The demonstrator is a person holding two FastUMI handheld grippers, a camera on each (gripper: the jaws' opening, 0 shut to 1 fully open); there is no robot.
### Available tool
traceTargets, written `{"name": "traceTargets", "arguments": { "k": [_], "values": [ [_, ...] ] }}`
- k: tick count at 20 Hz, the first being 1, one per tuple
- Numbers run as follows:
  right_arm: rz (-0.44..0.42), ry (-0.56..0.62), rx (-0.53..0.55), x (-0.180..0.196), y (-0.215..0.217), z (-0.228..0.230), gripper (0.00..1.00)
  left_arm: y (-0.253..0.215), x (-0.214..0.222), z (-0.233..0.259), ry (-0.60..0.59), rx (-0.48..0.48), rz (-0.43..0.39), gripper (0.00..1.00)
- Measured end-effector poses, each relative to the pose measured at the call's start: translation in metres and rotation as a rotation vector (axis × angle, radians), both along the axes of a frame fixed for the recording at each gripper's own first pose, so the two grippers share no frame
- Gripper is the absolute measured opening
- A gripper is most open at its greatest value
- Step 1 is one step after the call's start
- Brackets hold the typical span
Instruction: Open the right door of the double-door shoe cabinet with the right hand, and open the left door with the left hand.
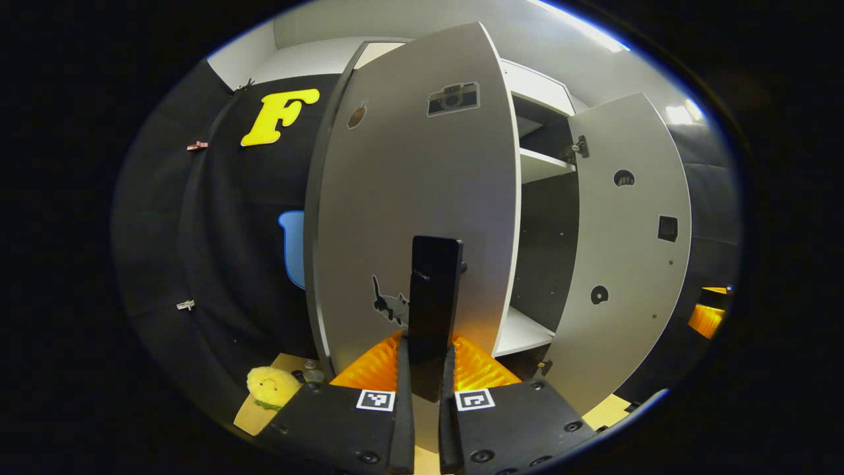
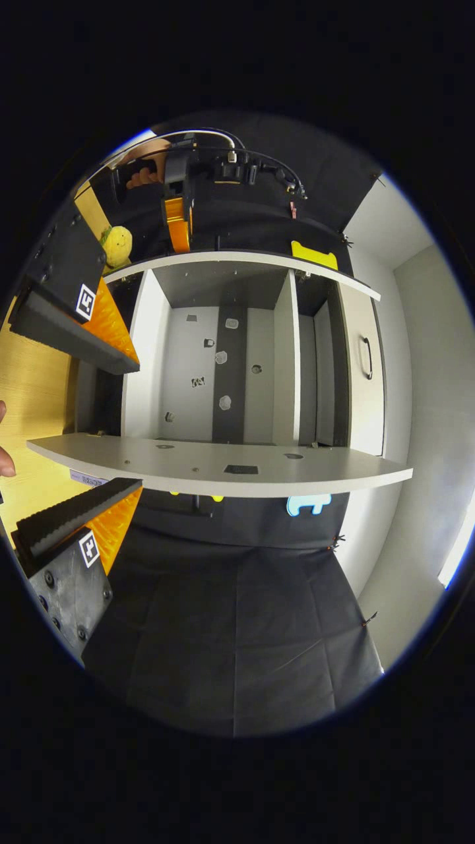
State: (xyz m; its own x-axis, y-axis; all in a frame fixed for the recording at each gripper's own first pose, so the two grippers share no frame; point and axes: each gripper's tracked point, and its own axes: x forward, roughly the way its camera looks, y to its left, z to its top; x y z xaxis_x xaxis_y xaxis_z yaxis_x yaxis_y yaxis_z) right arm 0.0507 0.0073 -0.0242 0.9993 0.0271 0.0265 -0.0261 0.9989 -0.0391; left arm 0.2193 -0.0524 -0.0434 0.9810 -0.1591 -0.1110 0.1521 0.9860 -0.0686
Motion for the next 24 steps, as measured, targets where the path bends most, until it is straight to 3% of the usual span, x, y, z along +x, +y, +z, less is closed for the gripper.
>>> {"name": "traceTargets", "arguments": {
  "k": [11,12,13,24],
  "values": [
    [0.005,0.011,0.003,0.000,0.018,-0.002,0.99,0.012,-0.005,0.002,-0.007,-0.013,0.020,0.19],
    [0.005,0.011,0.005,0.000,0.019,-0.002,0.96,0.016,-0.008,0.003,-0.007,-0.011,0.023,0.19],
    [0.006,0.011,0.004,0.000,0.020,-0.002,0.99,0.023,-0.010,0.004,-0.010,-0.011,0.026,0.19],
    [0.046,0.030,-0.003,0.003,0.038,-0.012,0.99,0.059,-0.020,0.003,-0.021,0.008,0.031,0.16]
  ]
}}
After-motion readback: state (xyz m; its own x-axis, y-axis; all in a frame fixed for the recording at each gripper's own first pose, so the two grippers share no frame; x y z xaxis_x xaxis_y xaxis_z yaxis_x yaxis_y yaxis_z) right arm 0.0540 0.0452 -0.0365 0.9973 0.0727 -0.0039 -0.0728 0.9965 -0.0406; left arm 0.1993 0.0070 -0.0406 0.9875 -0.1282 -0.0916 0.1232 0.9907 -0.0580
